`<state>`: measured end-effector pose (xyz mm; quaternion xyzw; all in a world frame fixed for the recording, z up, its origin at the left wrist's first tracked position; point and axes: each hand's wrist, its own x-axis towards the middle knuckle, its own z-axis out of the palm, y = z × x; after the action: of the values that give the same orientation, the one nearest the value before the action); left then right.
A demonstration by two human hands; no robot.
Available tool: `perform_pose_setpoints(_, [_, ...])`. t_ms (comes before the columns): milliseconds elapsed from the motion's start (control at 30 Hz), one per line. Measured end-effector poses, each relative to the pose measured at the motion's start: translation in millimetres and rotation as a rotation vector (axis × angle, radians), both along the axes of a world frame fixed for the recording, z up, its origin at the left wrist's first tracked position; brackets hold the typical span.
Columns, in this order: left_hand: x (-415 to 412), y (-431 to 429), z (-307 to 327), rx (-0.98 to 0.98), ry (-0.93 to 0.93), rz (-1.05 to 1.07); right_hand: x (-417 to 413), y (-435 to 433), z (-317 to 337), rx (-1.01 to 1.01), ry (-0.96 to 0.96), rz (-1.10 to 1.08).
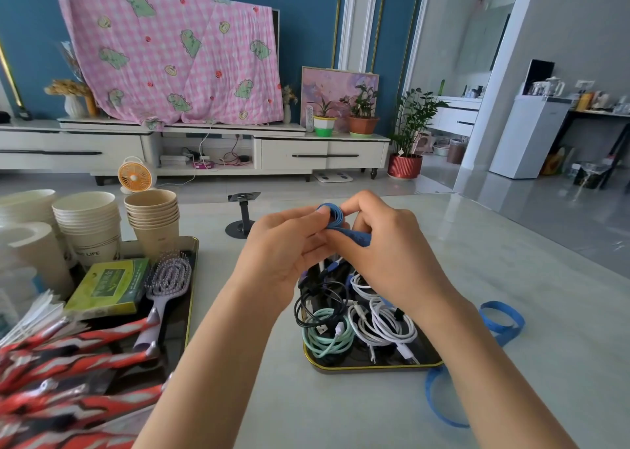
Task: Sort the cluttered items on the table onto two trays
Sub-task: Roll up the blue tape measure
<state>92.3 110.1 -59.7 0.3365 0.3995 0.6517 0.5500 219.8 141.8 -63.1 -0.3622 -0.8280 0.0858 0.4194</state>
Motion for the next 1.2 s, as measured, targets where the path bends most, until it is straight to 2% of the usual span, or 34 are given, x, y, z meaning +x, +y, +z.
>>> perform_pose_setpoints(133, [-6.6, -1.6, 0.4, -0.03, 0.174, 0.022, 6.8, 3.2, 2.9, -0.068, -0.073, 0.036])
perform_pose_setpoints(333, [-26.0, -7.6, 5.3, -0.187, 0.397, -0.228, 9.4, -0.5, 5.5, -0.274, -0.181, 0.19])
perform_pose_setpoints(433, [-29.6, -9.5, 7.1, -0.165, 0.356, -0.269, 7.8, -2.7, 6.6, -0.264, -0.103, 0.204])
perform_pose_setpoints(600, [-18.5, -5.8, 5.7, -0.086, 0.15, -0.238, 6.4, -2.8, 5.0, -0.181, 0.006, 0.11])
perform_pose_setpoints(833, [-10.7, -4.6, 5.7, -0.082, 0.095, -0.098, 1.6, -2.8, 4.0, -0.16, 0.025, 0.118])
perform_pose_setpoints(1000, [-14.9, -4.7, 6.4, -0.114, 0.192, -0.047, 5.5, -6.5, 10.5, -0.248, -0.056, 0.196])
perform_pose_setpoints(1200, [-34.7, -8.9, 5.0, -0.141, 0.416, -0.275, 11.1, -11.5, 14.0, -0.378, -0.11, 0.298])
